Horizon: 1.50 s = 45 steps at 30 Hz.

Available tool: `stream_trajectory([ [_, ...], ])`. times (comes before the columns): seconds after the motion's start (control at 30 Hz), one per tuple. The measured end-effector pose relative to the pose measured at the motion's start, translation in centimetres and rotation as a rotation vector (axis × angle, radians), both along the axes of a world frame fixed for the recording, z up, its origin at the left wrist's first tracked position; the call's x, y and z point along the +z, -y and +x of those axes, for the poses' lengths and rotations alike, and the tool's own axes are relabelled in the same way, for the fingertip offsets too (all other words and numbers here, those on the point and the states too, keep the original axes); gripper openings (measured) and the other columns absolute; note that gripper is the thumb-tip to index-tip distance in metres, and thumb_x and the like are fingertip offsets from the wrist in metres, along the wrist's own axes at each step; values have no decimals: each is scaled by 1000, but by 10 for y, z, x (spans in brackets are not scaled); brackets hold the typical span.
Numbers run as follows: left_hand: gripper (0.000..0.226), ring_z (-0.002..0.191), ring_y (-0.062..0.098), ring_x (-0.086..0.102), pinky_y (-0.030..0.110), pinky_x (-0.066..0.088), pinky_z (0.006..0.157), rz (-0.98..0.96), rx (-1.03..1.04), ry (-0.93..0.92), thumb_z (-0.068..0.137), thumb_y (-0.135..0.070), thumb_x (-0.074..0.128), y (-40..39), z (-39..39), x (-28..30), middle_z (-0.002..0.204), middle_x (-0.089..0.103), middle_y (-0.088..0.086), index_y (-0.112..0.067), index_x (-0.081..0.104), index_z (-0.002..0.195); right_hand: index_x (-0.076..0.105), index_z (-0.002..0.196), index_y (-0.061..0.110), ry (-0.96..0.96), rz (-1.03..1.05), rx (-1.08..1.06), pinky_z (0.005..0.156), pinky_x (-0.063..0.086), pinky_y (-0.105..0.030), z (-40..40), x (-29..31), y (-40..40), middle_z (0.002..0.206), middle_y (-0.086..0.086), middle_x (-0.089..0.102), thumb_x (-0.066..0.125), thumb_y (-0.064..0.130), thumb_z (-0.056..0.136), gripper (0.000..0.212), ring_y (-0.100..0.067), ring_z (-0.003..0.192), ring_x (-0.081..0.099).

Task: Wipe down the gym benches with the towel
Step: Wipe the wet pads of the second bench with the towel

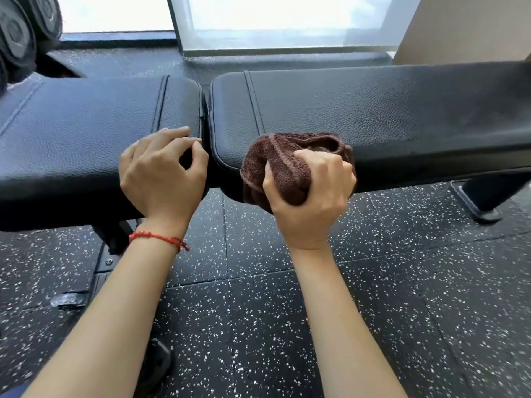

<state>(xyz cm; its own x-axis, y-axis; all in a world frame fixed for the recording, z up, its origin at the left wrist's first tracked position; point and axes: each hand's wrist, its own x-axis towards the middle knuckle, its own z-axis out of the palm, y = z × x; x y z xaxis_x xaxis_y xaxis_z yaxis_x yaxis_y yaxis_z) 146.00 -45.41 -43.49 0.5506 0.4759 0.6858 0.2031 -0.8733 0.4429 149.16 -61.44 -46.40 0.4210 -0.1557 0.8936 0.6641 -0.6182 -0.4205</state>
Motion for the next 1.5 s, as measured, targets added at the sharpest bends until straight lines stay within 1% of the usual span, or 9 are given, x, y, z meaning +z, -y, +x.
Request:
stream_trajectory([
  [0.17, 28, 110, 19, 54, 31, 27, 98, -107, -37, -93, 85, -33, 51, 3, -2, 12, 113, 67, -4, -19, 73, 94, 55, 96, 11, -6, -62, 24, 82, 42, -36, 1, -1, 10, 84, -14, 63, 68, 34, 78, 32, -29, 81, 58],
  [0.27, 30, 113, 23, 54, 40, 31, 103, -138, -185, -71, 84, -28, 51, 13, 1, 16, 116, 65, 4, -14, 69, 104, 52, 97, 12, -24, -64, 5, 82, 44, -39, -2, -1, 8, 84, -15, 63, 69, 32, 77, 33, -29, 82, 58],
  [0.37, 30, 119, 26, 52, 47, 29, 105, -102, -341, -21, 86, -20, 54, 29, 7, 13, 121, 63, 9, -7, 67, 109, 57, 94, 8, -12, -120, -36, 80, 43, -38, -2, 4, 9, 84, -14, 63, 68, 32, 77, 31, -28, 81, 59],
  [0.5, 29, 120, 27, 52, 41, 26, 105, -67, -418, 7, 88, -18, 53, 42, 13, 4, 122, 62, 10, -6, 67, 111, 65, 86, 0, -29, -180, -75, 78, 46, -42, -3, 9, 10, 83, -15, 64, 69, 31, 76, 33, -29, 80, 59],
  [0.67, 25, 109, 21, 60, 36, 33, 97, 27, -378, 45, 91, -21, 52, 40, 23, -6, 109, 69, 4, -11, 73, 97, 53, 95, 11, -4, -155, -27, 76, 47, -45, 5, 3, 19, 85, -14, 63, 68, 31, 79, 30, -25, 84, 56],
  [0.93, 21, 105, 20, 63, 32, 36, 92, 82, -345, 117, 89, -18, 53, 41, 26, -9, 105, 71, 2, -13, 74, 92, 55, 92, 5, 40, -23, -52, 74, 49, -52, 25, 4, 68, 92, 2, 54, 68, 24, 79, 27, -21, 85, 53],
  [1.17, 25, 111, 21, 59, 40, 28, 101, -86, -209, 38, 87, -20, 52, 66, 27, 1, 108, 69, 6, -8, 72, 93, 55, 95, 11, 26, -69, 20, 82, 43, -36, 21, -2, 51, 82, -13, 63, 69, 31, 77, 30, -24, 82, 56],
  [1.3, 25, 114, 25, 56, 43, 25, 103, -33, -177, 23, 86, -18, 54, 83, 27, 1, 113, 67, 10, -4, 70, 98, 53, 99, 10, 54, -191, 104, 81, 42, -38, 30, -3, 63, 83, -15, 63, 68, 33, 79, 34, -28, 81, 57],
  [1.5, 21, 111, 29, 59, 40, 26, 97, 153, -229, 32, 85, -14, 56, 115, 36, 1, 111, 67, 12, -2, 71, 95, 54, 98, 10, 57, -110, 77, 82, 43, -39, 52, -11, 109, 84, -16, 62, 64, 36, 84, 31, -25, 86, 53],
])
